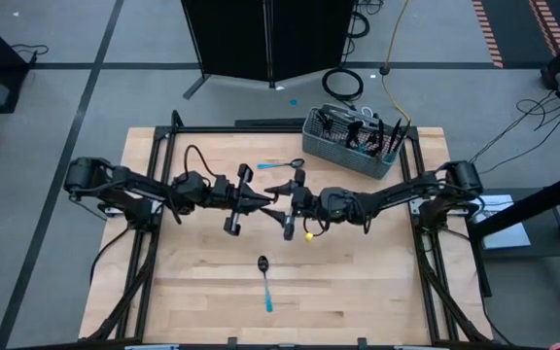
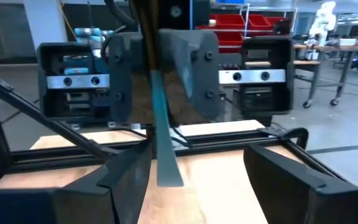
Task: Sort silverware
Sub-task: Put the blue spoon into the left of the blue utensil organizer
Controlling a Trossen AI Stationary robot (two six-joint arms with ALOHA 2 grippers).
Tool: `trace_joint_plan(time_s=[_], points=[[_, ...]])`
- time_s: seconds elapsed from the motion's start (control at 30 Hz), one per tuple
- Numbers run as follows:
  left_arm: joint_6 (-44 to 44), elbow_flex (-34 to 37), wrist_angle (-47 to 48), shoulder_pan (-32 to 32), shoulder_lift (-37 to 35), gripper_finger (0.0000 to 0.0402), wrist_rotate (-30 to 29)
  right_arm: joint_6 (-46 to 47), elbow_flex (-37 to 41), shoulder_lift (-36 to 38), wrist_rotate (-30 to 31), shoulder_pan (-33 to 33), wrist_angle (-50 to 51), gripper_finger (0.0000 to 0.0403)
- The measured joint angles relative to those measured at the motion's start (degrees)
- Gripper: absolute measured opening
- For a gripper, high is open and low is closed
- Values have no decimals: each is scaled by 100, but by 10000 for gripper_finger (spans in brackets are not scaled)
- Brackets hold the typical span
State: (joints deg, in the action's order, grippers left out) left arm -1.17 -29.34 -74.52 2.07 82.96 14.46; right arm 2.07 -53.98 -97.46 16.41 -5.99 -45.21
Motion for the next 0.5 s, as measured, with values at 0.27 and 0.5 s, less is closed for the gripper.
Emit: trace_joint_plan(time_s=[0.27, 0.5], points=[[0, -27, 1, 11, 20, 0, 0, -92, -4, -27, -34, 4, -215, 251], [23, -27, 27, 11, 20, 0, -51, -193, -4, -27, -36, 1, -481, 219]])
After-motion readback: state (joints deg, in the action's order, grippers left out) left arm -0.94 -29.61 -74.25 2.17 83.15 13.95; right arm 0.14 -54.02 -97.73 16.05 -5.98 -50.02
